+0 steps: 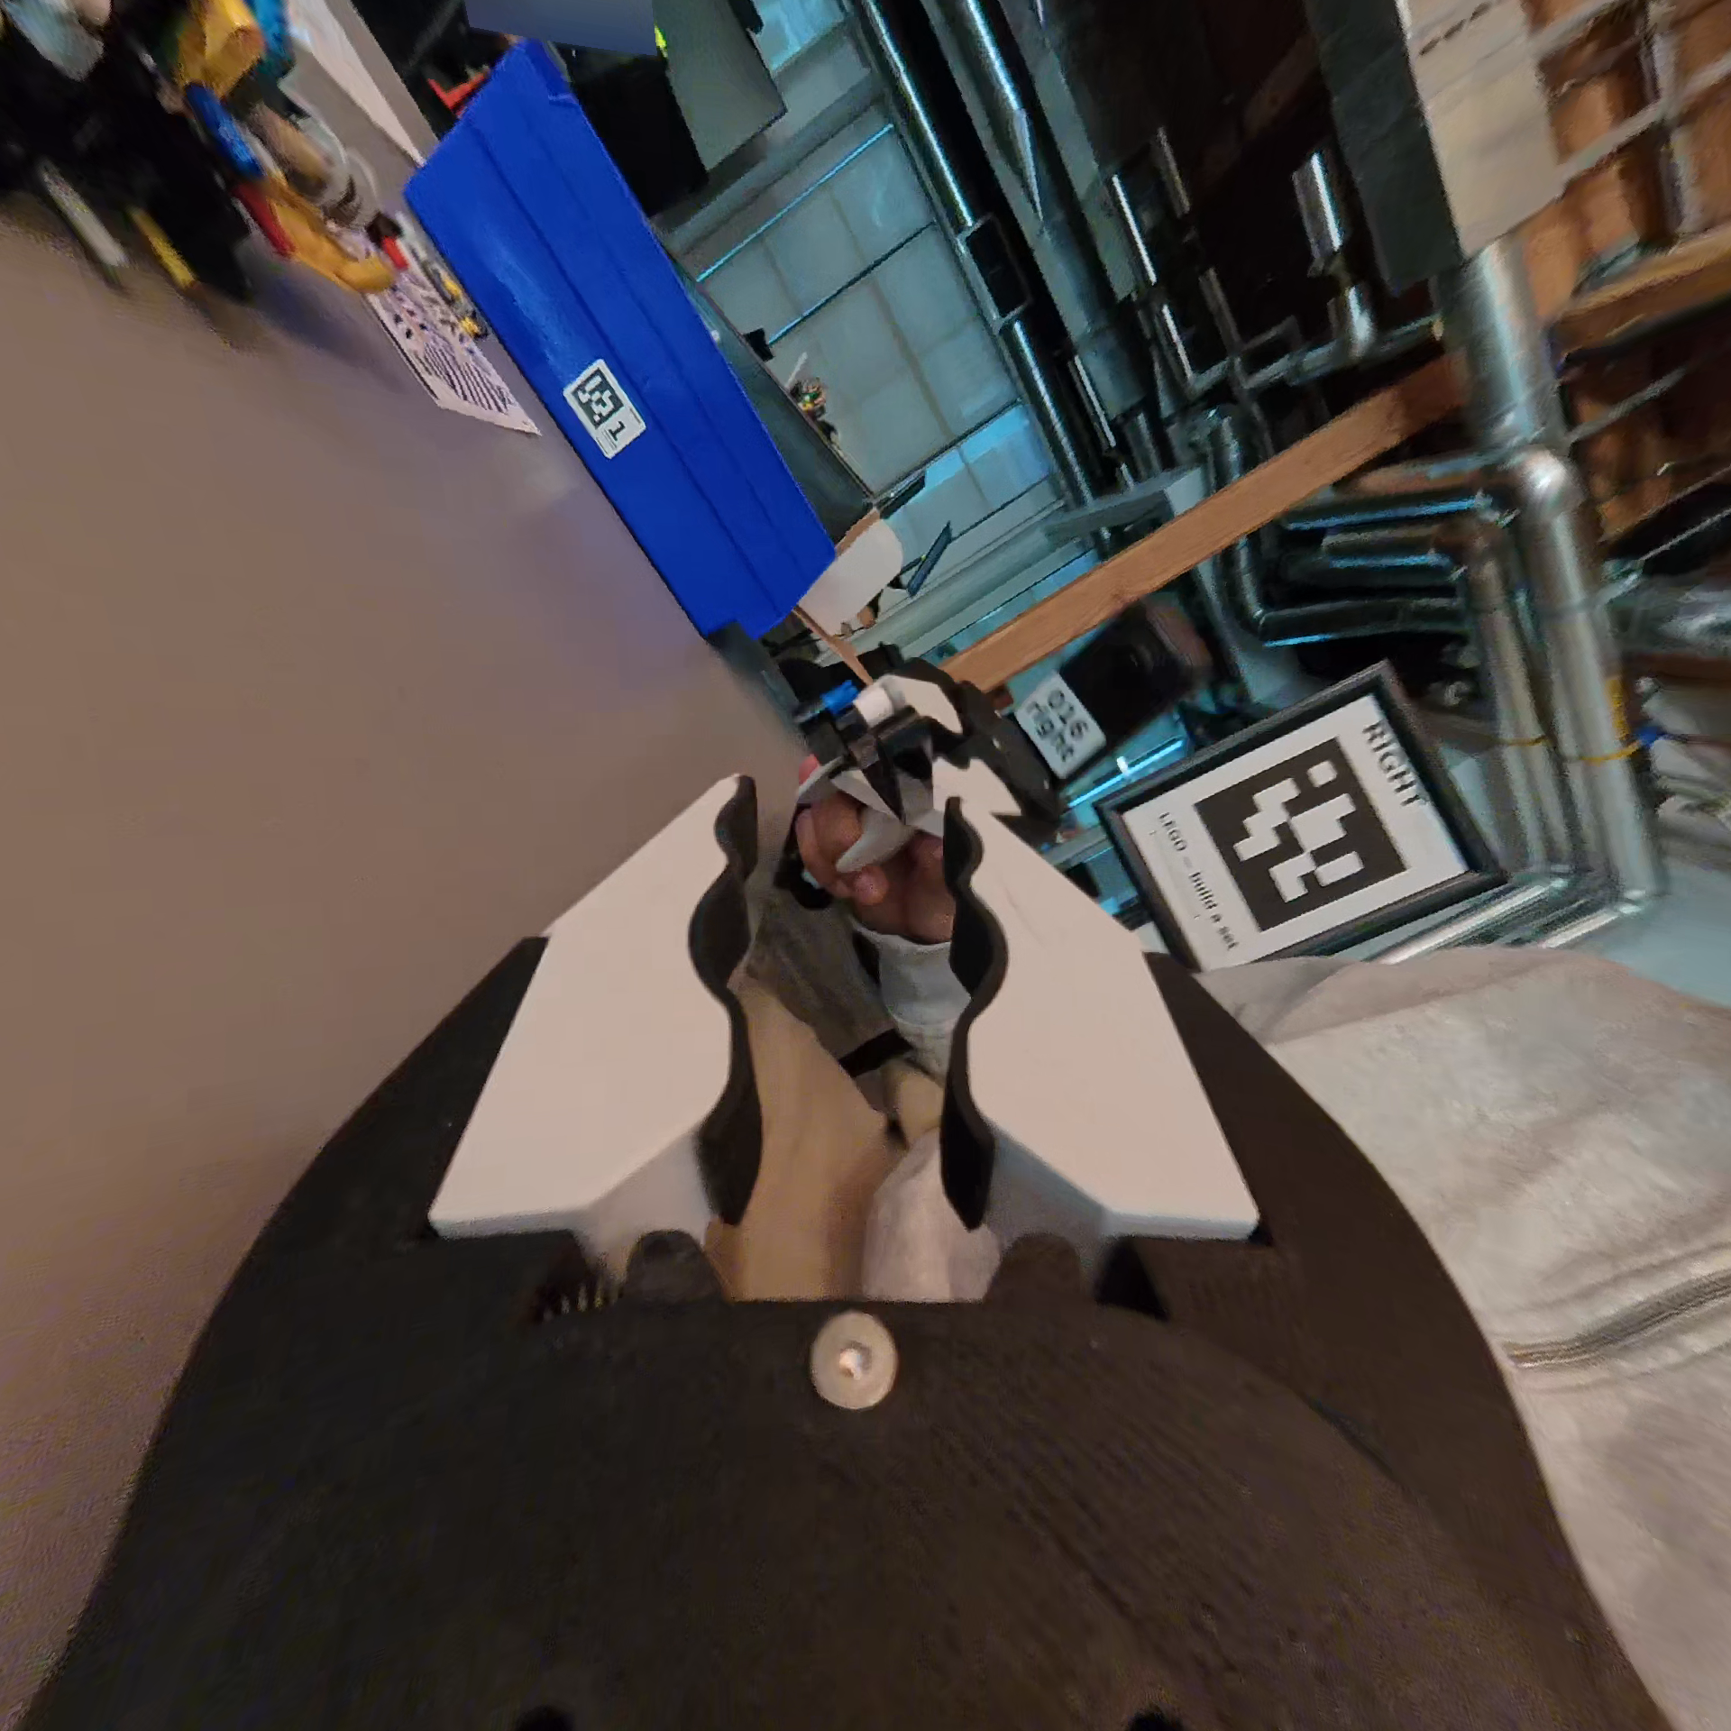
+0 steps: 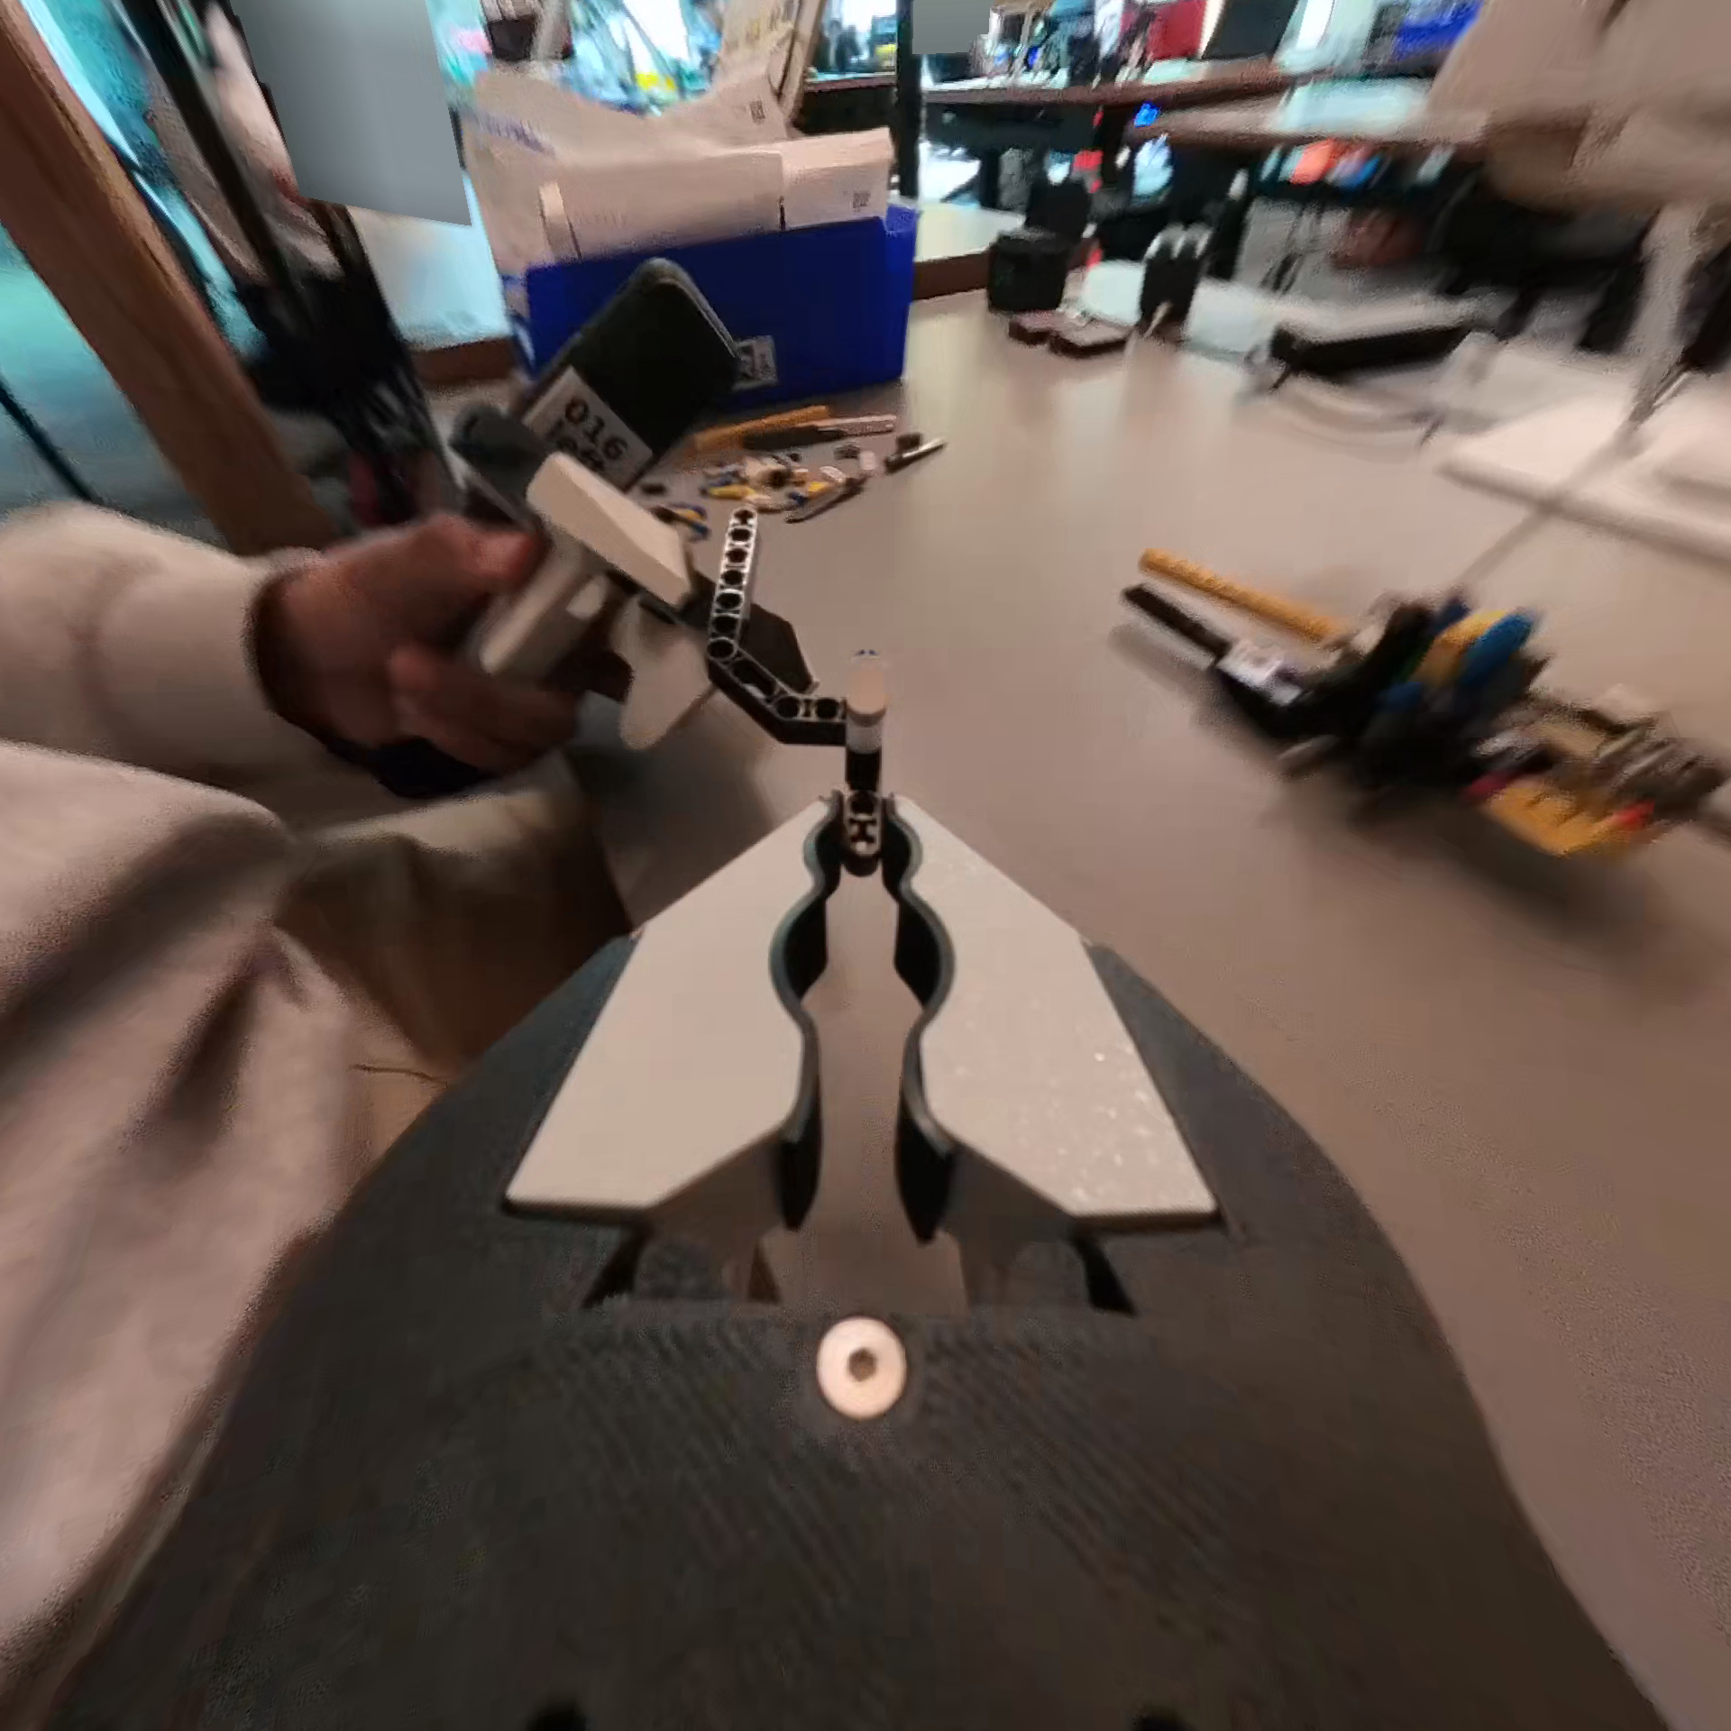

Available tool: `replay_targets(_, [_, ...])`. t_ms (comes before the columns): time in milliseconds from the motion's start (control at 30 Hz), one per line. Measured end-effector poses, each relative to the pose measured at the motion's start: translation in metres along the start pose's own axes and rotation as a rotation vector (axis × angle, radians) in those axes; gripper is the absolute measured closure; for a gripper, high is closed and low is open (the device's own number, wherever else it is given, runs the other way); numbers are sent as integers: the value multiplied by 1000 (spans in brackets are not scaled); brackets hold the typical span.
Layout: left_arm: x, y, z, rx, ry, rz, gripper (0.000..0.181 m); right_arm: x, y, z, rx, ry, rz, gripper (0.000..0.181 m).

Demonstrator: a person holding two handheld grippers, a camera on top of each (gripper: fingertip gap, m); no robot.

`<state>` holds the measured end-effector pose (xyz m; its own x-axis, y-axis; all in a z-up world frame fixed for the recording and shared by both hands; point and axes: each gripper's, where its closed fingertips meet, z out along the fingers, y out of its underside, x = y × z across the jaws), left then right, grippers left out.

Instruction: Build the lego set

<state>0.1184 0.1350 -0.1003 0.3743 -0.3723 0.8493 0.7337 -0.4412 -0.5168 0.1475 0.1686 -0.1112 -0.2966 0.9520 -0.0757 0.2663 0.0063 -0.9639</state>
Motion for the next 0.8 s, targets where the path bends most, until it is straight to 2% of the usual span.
replay_targets(33, [0,0,0,-11,-10,31,143,1,1,0,4,-40,112,176])
replay_targets(133, [-1,1,0,-34,-44,94,143,-1,11,-1,-20,-194,416,176])
replay_targets(233, [-3,-2,-2,-23,-42,79,143,-8,26,0,-97,-296,571,176])
replay_targets(300, [-2,0,-2,-34,-23,54,151,-11,33,1,-131,-319,615,176])
replay_targets(367, [-5,2,-2,-49,-25,31,170,-13,33,3,-134,-335,635,176])
replay_targets(500, [-6,5,-2,-65,-17,-9,170,-9,33,2,-117,-321,641,176])
replay_targets(567, [-7,5,-2,-67,-16,-23,172,-3,34,2,-109,-284,628,169])
replay_targets(633, [-11,4,-3,-53,-36,-48,176,5,33,2,-103,-210,572,150])
replay_targets(733, [-16,3,-5,-37,-55,-76,176,15,24,-2,-83,-74,318,145])
replay_targets(800, [-22,3,-6,-34,-91,-86,176,16,33,1,-161,1,135,143])
